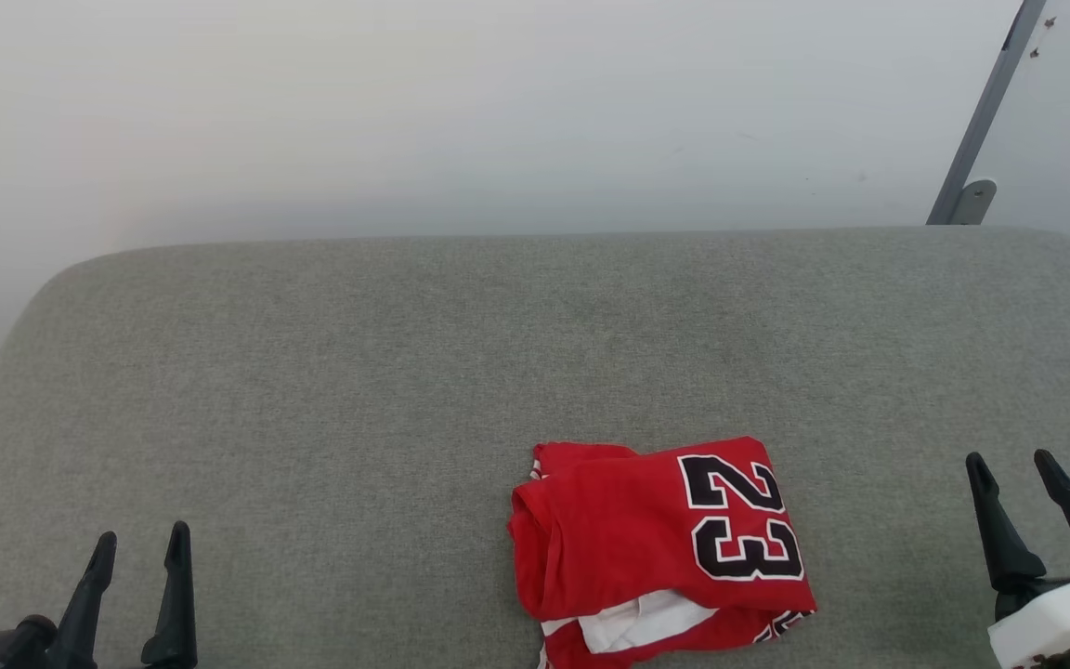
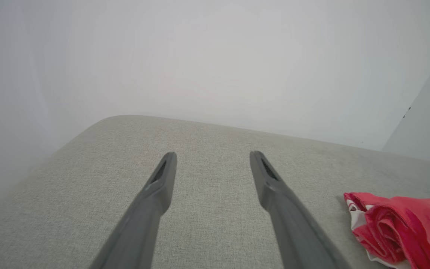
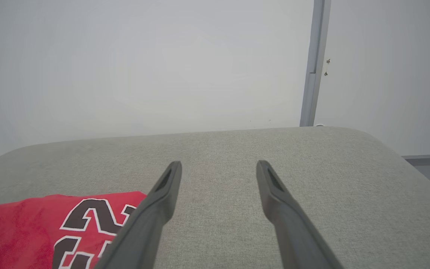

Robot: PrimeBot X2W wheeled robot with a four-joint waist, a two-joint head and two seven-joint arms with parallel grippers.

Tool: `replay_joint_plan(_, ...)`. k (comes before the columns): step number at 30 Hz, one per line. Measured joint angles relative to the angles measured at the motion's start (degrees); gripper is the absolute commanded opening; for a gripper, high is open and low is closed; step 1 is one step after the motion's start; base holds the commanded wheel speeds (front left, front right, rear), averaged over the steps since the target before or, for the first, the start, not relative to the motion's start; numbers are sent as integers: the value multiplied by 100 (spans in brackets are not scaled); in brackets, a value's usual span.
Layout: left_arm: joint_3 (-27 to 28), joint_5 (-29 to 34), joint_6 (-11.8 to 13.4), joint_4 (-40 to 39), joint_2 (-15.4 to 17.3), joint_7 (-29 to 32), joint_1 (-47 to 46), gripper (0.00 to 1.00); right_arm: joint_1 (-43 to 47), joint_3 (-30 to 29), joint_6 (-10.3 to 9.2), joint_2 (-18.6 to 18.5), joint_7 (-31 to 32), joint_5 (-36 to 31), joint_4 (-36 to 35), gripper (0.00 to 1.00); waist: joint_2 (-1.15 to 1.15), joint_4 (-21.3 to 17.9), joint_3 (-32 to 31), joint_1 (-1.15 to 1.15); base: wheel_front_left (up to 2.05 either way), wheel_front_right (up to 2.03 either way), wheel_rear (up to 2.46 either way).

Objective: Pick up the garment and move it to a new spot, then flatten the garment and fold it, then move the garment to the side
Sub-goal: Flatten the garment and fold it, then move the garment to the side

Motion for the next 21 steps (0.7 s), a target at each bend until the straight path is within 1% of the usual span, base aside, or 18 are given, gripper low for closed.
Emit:
replay_joint_plan(5, 11, 4, 0, -44, -24, 0, 7, 100, 157, -213, 0, 236, -2, -127, -120, 100, 0, 45, 3, 0, 0, 0, 0)
replay_joint_plan(6, 11, 4, 0, -44, -24, 0, 7, 100, 157, -213, 0, 236, -2, -127, -120, 100, 0, 45, 3, 0, 0, 0, 0)
replay_joint_plan(7, 9, 4, -1, -52, -26, 0, 10, 100, 224, -276, 0, 320, -2, -152, -158, 100, 0, 64, -4, 0, 0, 0, 0)
replay_joint_plan(10, 2, 4, 0, -53, -29, 0, 16, 100, 261, -307, 0, 370, -2, -208, -175, 100, 0, 85, -10, 0, 0, 0, 0)
replay_joint_plan(11, -15, 4, 0, -53, -31, 0, 18, 100, 311, -358, 0, 448, -3, -231, -216, 100, 0, 106, -19, 0, 0, 0, 0)
replay_joint_plan(21, -97, 3, -1, -58, -20, 0, 17, 100, 374, -379, 0, 592, -3, -292, -275, 100, 0, 154, -35, 0, 0, 0, 0)
